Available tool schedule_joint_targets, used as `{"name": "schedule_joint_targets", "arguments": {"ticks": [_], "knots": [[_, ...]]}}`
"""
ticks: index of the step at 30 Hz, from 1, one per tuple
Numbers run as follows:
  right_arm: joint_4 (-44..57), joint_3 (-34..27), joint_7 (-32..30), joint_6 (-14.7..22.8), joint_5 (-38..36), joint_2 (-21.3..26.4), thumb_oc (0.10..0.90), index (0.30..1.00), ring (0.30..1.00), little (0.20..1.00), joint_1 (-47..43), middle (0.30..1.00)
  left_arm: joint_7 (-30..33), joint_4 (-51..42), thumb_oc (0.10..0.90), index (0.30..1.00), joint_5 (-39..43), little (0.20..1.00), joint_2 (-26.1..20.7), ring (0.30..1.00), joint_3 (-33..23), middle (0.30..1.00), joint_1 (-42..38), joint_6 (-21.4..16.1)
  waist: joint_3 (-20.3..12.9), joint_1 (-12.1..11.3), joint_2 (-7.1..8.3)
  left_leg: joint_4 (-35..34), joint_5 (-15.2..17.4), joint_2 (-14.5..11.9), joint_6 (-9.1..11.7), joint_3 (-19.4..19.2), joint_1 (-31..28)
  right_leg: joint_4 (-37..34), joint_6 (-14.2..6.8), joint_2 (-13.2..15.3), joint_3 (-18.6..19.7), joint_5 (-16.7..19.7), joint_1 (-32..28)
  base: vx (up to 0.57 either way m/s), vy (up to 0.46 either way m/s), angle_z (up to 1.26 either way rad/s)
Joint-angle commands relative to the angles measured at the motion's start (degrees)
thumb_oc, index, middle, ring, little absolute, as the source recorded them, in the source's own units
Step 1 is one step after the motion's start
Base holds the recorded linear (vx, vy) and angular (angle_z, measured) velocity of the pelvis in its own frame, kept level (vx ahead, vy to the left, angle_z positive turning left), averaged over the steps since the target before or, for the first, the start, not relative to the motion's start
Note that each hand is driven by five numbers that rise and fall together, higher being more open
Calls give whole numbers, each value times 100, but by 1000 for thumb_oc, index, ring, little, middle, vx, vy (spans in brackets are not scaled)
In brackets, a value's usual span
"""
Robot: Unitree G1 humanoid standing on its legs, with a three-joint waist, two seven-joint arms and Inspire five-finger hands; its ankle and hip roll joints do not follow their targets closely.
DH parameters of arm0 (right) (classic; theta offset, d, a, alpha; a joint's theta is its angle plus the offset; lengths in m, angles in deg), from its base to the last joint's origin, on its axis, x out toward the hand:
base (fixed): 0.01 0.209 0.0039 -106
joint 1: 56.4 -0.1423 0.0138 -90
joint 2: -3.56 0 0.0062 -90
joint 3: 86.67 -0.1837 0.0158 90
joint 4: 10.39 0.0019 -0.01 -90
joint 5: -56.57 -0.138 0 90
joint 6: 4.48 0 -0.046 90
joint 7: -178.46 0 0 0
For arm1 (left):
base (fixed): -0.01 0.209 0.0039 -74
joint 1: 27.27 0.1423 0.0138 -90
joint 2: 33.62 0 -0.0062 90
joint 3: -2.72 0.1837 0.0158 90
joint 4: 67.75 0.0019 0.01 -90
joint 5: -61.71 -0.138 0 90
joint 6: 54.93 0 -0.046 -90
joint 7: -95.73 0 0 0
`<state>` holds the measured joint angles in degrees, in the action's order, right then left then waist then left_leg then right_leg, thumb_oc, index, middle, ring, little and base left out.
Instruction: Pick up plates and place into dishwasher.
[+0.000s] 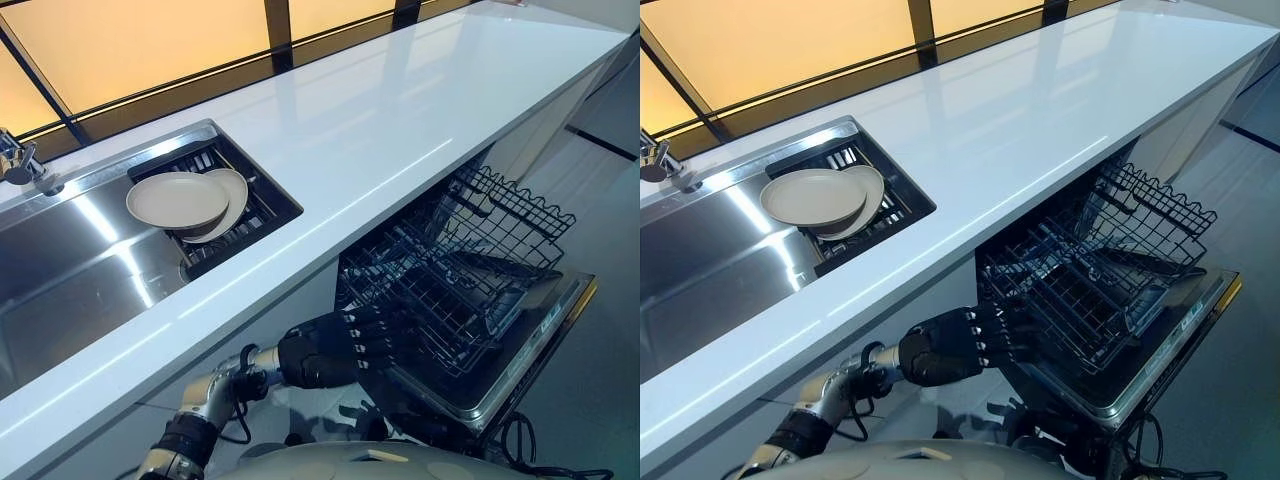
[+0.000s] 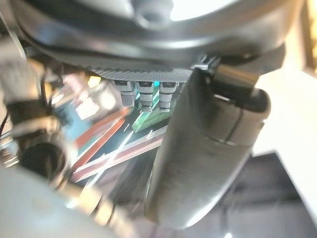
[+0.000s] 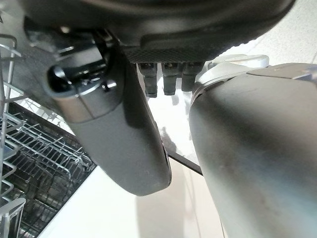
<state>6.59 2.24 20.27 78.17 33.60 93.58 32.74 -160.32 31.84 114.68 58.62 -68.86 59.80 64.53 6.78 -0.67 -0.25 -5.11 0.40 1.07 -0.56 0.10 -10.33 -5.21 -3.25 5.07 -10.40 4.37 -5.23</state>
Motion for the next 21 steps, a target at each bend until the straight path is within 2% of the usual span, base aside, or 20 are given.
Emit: {"name": "schedule_joint_targets", "arguments": {"ticks": [1, 3, 4, 6, 7, 9, 11, 13, 14, 16, 18, 19, 21], "knots": [[-646, 474, 207, -133, 255, -148, 800, 900, 900, 900, -82, 900, 695, -1335, 800, 900, 2794, 900, 622, 900, 105, 900, -858, 147, 10, 141, -224, 25, 496, 296, -150, -141, 173, 623, 106, -615, 159, -1020, -91, 16, -4, -11], [-628, 566, 175, -121, 212, -188, 800, 900, 900, 900, -77, 900, 1057, -1694, 800, 900, 3422, 900, 638, 900, 173, 900, -1019, 27, 19, 167, -214, 41, 532, 305, -171, -155, 139, 606, 112, -632, 194, -1017, -119, 7, -14, -6], [-592, 657, 152, -142, 157, -232, 800, 900, 900, 900, -88, 900, 1266, -2035, 800, 900, 3974, 900, 636, 900, 234, 900, -1198, -219, 13, 197, -201, 26, 552, 311, -186, -154, 108, 582, 117, -654, 217, -1015, -141, 0, 0, 0], [-533, 775, 105, -167, 111, -314, 800, 900, 900, 900, -81, 900, 1404, -2482, 800, 900, 4587, 900, 590, 900, 282, 900, -1441, -693, -2, 243, -189, 11, 561, 302, -179, -148, 91, 561, 114, -679, 220, -1017, -173, 4, -32, -2], [-511, 825, 74, -170, 99, -347, 800, 900, 900, 900, -66, 900, 1460, -2669, 800, 900, 4784, 900, 555, 900, 296, 900, -1561, -973, -18, 269, -184, 11, 550, 291, -166, -145, 105, 553, 110, -687, 212, -1017, -179, 0, -35, -2], [-471, 950, -16, -173, 28, -395, 800, 900, 900, 900, -35, 900, 1563, -3029, 800, 900, 4981, 900, 474, 900, 354, 900, -1910, -1895, -72, 335, -181, 11, 498, 258, -118, -135, 169, 531, 101, -699, 179, -1024, -182, -4, -40, 0], [-442, 1006, -66, -170, -23, -402, 800, 900, 900, 900, -4, 900, 1744, -3199, 800, 900, 4779, 900, 415, 900, 397, 900, -2111, -2636, -102, 380, -178, 11, 459, 233, -77, -138, 214, 504, 98, -707, 138, -1032, -191, -5, -37, 5], [-424, 1039, -101, -195, -61, -399, 800, 900, 900, 900, -9, 900, 2228, -3348, 800, 900, 4249, 900, 354, 900, 405, 900, -2260, -3501, -121, 402, -179, 11, 440, 217, -50, -143, 236, 488, 103, -716, 121, -1041, -193, -6, -33, 3], [-407, 1068, -121, -218, -87, -384, 800, 900, 900, 900, -15, 900, 2993, -3421, 800, 900, 3421, 900, 332, 900, 373, 900, -2337, -4330, -131, 408, -188, 11, 430, 206, -32, -156, 245, 472, 115, -727, 116, -1048, -196, 0, 0, 0], [-349, 1076, -126, -250, -142, -343, 800, 900, 900, 900, 14, 900, 4296, -3295, 800, 900, 1898, 900, 109, 900, 22, 900, -2257, -5301, -128, 352, -200, 11, 439, 212, -33, -150, 224, 454, 152, -736, 107, -1066, -213, 0, 0, 0], [-327, 1072, -133, -251, -185, -326, 800, 900, 900, 900, 38, 900, 4947, -3194, 800, 900, 1017, 900, -85, 900, -167, 900, -2166, -5739, -118, 297, -208, 11, 447, 229, -49, -110, 201, 446, 170, -741, 98, -1078, -230, 0, 0, 0], [-377, 1055, -122, -166, -258, -297, 800, 900, 900, 900, 96, 900, 5658, -3085, 800, 900, 92, 900, -432, 900, -556, 900, -1968, -6087, -98, 188, -223, 11, 455, 258, -79, -23, 147, 449, 207, -749, 67, -1120, -281, 0, 0, 0], [-452, 1025, -103, -62, -317, -265, 800, 900, 900, 900, 165, 900, 6471, -3015, 800, 900, -1262, 900, -796, 900, -1037, 900, -1759, -6270, -132, 69, -234, 29, 438, 291, -105, 64, 169, 437, 253, -756, 29, -1141, -288, -7, -17, 1]]}}
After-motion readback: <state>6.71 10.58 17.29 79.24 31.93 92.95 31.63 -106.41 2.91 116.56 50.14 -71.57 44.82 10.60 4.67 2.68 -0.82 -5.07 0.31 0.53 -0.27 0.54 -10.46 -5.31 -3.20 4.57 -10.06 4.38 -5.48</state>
